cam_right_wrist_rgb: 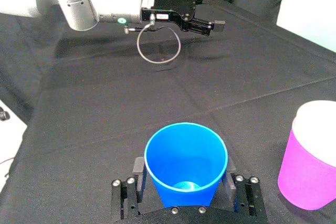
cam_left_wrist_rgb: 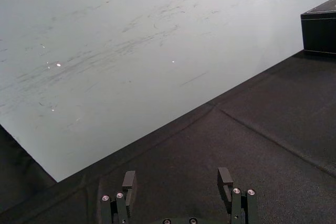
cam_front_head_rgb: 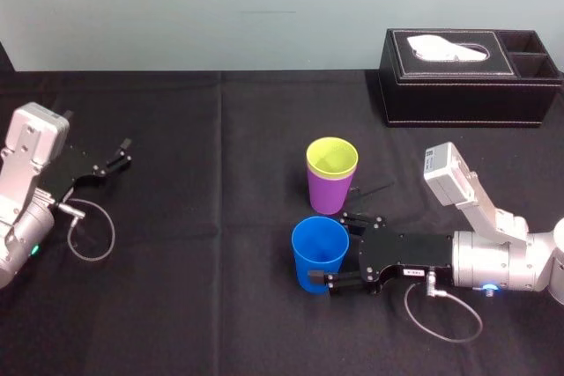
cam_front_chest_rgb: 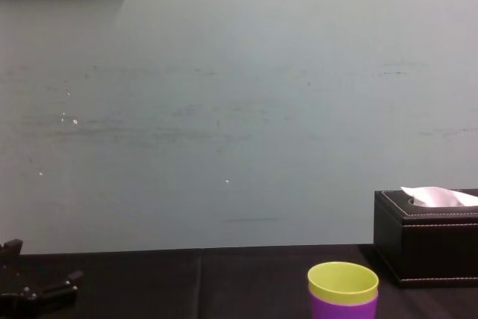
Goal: Stack the three plastic cups sequentially using one hand.
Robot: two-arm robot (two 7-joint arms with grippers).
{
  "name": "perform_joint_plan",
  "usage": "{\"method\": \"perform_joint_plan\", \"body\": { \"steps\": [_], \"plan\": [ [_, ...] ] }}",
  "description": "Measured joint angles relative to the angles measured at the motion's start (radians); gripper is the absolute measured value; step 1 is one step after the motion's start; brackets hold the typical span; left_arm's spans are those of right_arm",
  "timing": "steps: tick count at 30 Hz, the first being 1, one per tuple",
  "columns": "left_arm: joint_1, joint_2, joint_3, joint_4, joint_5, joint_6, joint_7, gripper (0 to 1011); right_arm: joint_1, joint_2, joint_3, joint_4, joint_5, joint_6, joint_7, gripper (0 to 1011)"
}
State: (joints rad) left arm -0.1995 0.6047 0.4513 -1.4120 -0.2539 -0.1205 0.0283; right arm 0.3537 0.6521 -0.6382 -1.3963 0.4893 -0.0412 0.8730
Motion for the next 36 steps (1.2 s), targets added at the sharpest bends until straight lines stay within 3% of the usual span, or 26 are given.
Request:
{"method": "perform_joint_plan", "body": {
  "steps": [7,36],
  "plan": [
    [0.000,0.000,0.000,0.000,0.000,0.000,0.000,1011,-0.001,0.001,0.001,-0.001,0.001,-0.001,0.000,763],
    [0.000,0.000,0.000,0.000,0.000,0.000,0.000,1011,-0.003,0.008,-0.001,-0.015,-0.009,-0.003,-0.006,724]
  ]
}}
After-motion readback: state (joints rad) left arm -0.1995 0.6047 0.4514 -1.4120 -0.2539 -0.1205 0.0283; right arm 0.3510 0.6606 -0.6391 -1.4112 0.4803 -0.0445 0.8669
